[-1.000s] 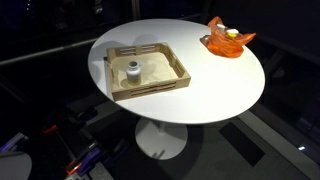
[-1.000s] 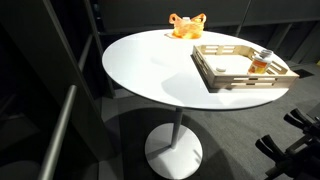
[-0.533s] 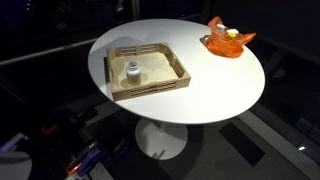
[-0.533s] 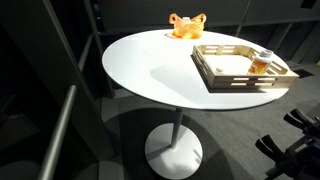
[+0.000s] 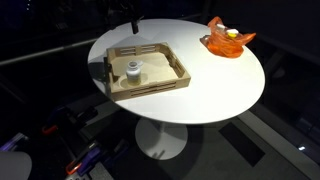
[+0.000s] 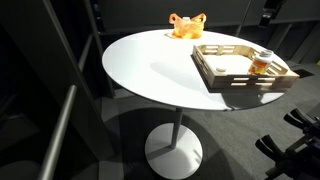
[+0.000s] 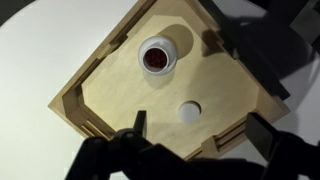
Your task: Place the lid on the bottle
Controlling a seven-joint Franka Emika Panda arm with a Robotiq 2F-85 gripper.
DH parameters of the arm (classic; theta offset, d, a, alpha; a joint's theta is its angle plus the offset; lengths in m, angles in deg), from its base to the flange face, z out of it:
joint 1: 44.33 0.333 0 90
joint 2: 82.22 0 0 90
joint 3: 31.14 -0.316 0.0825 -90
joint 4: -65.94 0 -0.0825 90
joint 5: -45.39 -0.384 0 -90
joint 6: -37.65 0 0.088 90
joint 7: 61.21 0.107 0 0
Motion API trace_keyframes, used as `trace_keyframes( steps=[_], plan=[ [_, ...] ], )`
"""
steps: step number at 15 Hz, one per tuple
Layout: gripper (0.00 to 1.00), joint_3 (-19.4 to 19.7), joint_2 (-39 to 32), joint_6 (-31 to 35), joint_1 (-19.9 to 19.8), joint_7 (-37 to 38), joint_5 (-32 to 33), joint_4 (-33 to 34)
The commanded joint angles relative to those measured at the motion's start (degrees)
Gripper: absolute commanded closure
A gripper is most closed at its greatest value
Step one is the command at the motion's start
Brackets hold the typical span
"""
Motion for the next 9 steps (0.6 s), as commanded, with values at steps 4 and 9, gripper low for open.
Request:
trace_keyframes(
  steps=[4,9],
  plan=[
    [0.00,0.49,-4.59,1.30,0.19,-1.79,-4.10,1.98],
    [0.00,0.51,-5.56,1.06,0.09,-0.91,-3.69,3.07]
  ],
)
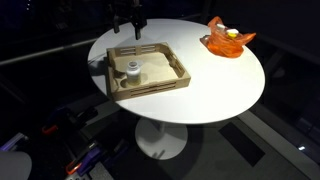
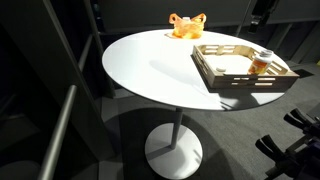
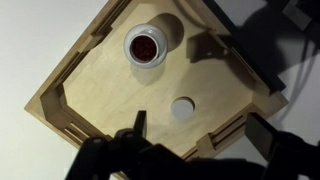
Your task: Place the lid on the bottle
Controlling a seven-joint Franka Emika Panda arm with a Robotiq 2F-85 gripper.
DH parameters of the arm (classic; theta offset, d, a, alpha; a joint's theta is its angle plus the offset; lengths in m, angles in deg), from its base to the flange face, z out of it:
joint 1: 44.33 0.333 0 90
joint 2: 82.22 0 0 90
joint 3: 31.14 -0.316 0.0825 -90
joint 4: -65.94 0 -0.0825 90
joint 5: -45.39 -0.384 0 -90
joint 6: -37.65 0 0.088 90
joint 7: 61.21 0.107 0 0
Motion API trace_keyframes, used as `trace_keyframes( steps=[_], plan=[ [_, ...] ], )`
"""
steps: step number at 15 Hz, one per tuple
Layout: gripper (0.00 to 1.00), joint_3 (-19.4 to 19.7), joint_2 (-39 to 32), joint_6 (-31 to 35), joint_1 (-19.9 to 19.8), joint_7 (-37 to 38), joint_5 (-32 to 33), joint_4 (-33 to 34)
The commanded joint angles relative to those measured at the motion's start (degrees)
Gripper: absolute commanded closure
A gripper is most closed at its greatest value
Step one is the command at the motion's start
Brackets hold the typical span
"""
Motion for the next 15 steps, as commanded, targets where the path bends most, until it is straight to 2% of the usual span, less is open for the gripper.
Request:
trace_keyframes(
  steps=[1,7,15],
  plan=[
    [0.00,0.26,-1.35,-0.46,0.05,0.23,-0.05,0.79],
    [0.00,0.47,-8.00,4.43,-0.33,-0.25,0.36,2.44],
    [0.00,-0.39,-16.92,15.28,-0.51,-1.62,-0.54,4.26]
  ],
)
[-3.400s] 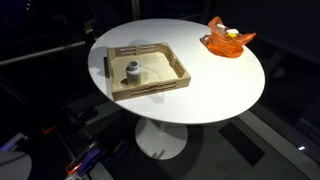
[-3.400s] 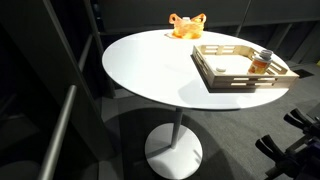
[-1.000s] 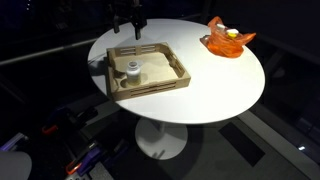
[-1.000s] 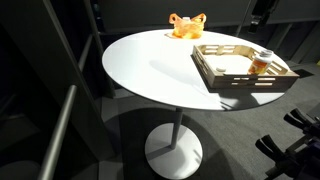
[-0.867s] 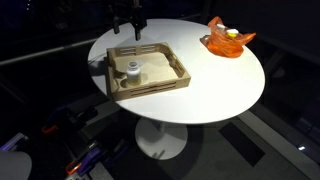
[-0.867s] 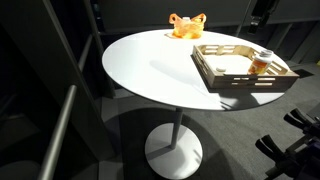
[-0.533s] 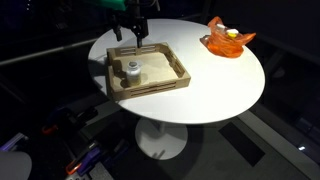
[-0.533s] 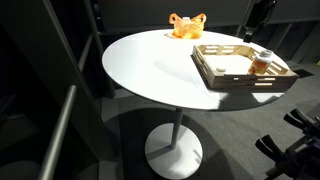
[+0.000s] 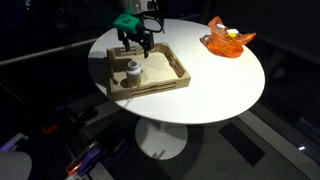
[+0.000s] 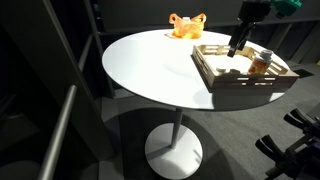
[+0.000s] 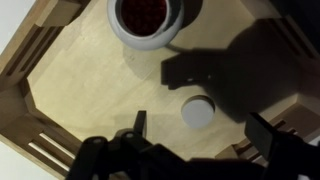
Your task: Place the lid on the bottle
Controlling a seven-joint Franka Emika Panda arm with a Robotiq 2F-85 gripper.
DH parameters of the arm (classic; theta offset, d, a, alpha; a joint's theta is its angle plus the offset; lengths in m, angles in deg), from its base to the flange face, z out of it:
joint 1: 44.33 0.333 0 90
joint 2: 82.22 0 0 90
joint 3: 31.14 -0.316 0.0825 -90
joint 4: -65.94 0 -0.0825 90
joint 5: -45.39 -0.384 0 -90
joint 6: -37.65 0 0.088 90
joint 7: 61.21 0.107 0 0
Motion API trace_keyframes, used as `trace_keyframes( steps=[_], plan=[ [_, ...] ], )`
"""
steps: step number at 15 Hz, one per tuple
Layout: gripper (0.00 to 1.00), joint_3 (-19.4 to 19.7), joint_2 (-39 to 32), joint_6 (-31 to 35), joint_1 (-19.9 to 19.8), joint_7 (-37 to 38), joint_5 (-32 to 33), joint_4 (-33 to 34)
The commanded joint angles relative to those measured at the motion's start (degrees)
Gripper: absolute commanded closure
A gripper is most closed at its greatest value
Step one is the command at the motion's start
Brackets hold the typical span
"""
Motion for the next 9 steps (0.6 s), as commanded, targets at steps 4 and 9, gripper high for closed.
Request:
trace_keyframes(
  steps=[4,9],
  plan=[
    [0.00,-1.20,-6.36,4.82,-0.63,-2.04,-0.87,3.91],
    [0.00,-1.75,-9.21,5.21,-0.78,-2.03,-0.78,5.45]
  ],
)
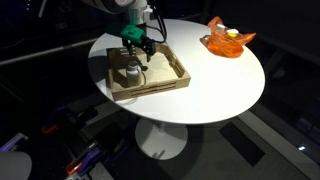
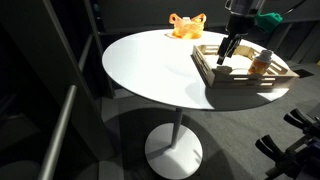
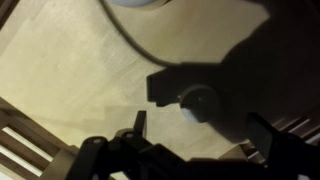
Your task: Place the lid on the bottle
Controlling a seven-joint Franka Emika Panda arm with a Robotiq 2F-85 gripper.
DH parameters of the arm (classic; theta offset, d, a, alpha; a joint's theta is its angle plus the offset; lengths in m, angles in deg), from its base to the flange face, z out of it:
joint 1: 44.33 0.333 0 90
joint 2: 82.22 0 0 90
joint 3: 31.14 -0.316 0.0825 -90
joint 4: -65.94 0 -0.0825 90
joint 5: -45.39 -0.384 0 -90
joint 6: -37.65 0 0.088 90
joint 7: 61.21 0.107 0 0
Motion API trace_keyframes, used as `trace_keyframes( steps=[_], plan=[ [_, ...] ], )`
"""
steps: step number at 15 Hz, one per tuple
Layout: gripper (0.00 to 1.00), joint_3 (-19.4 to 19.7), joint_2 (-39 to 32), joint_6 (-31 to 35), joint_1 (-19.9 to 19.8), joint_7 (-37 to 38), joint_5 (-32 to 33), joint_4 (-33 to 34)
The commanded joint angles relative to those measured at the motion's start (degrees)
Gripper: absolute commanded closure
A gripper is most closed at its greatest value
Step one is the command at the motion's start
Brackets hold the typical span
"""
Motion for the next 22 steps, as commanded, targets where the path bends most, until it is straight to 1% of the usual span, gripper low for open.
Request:
trace_keyframes(
  steps=[1,10,14,16,19,22],
  plan=[
    [0.00,-0.67,-2.30,-0.12,-0.73,-1.40,-0.60,2.23],
    [0.00,0.40,-3.94,-0.92,0.35,0.91,1.67,3.36],
    [0.09,0.73,-4.17,-1.02,0.62,1.44,2.41,3.48],
    [0.10,0.78,-4.29,-1.05,0.64,1.45,2.64,3.52],
    [0.08,0.74,-4.71,-1.13,0.69,1.43,2.66,3.68],
    [0.09,0.70,-5.14,-1.22,0.73,1.41,2.62,3.88]
  ],
)
